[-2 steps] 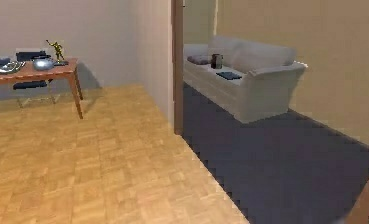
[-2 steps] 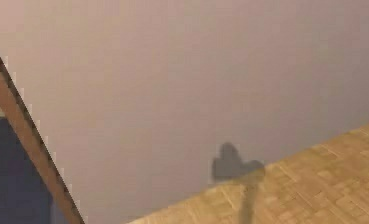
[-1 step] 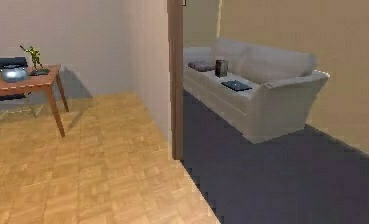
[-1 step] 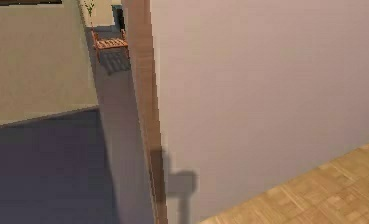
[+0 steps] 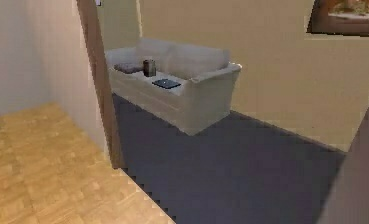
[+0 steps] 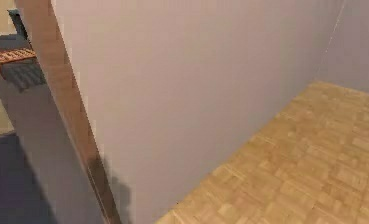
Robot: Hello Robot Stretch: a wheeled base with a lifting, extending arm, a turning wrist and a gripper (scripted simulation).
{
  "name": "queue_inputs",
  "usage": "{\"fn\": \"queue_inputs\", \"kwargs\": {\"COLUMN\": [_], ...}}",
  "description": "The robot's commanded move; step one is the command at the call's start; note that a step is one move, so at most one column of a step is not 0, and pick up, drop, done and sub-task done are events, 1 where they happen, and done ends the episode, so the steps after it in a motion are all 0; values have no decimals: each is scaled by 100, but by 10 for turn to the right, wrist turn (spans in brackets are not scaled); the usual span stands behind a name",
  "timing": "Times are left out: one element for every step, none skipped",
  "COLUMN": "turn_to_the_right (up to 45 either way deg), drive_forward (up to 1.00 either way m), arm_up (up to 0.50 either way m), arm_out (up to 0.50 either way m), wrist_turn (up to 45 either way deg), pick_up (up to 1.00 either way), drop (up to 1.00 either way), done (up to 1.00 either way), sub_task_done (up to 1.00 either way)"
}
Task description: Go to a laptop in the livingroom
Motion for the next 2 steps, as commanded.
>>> {"fn": "queue_inputs", "kwargs": {"turn_to_the_right": [0,0], "drive_forward": [45,100], "arm_up": [0,0], "arm_out": [0,0], "wrist_turn": [0,0], "pick_up": [0,0], "drop": [0,0], "done": [0,0], "sub_task_done": [0,0]}}
